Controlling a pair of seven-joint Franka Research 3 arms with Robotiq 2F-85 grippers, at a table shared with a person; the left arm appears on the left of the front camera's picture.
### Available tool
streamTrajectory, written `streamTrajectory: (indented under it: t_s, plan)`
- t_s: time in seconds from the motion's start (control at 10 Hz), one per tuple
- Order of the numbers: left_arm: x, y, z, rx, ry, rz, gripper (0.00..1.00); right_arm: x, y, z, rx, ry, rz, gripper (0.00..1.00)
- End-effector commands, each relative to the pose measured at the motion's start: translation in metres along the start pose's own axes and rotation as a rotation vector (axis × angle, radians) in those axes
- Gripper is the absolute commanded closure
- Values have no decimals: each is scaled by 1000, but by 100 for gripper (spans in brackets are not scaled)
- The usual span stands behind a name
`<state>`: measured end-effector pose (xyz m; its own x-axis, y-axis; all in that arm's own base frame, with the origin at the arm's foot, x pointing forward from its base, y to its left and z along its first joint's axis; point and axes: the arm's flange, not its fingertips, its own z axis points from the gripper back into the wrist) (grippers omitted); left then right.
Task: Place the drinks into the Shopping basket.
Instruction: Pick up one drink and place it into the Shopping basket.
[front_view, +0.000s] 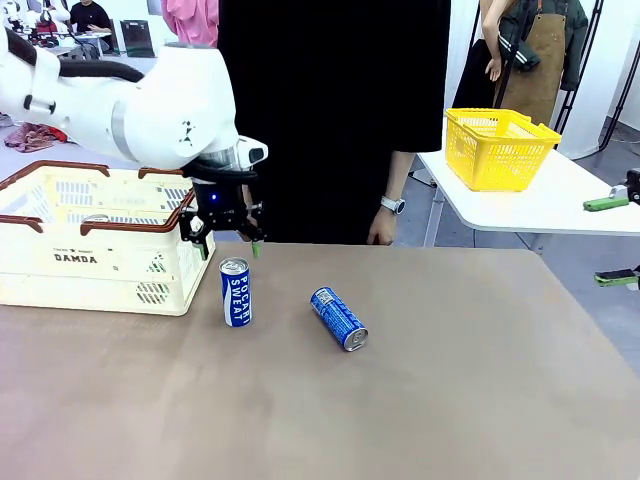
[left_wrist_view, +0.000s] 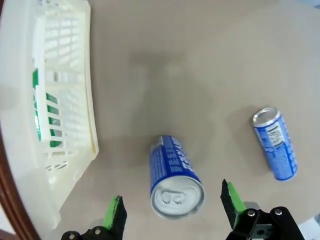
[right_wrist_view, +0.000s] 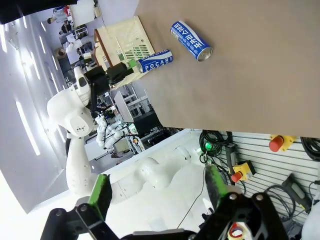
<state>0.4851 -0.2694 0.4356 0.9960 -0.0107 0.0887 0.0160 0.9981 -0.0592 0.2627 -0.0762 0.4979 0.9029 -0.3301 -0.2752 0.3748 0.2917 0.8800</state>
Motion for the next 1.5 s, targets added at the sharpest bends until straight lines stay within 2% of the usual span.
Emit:
streamTrajectory:
  t_s: [0.0,0.4,1.1,1.2,1.3,1.4]
  plan:
    - [0,0,-11,39,-2,26,0,1,4,0,26,2,4,0]
    - [-5,-3,-39,-2,90,3,0,1,4,0,26,2,4,0]
    - [-1,-6,-48,15,132,-24,0,1,4,0,26,2,4,0]
    - [0,-6,-50,17,152,-34,54,1,4,0,26,2,4,0]
    - [1,-7,-51,15,166,-41,100,1,4,0,26,2,4,0]
    - [3,-6,-49,13,174,-46,100,1,4,0,26,2,4,0]
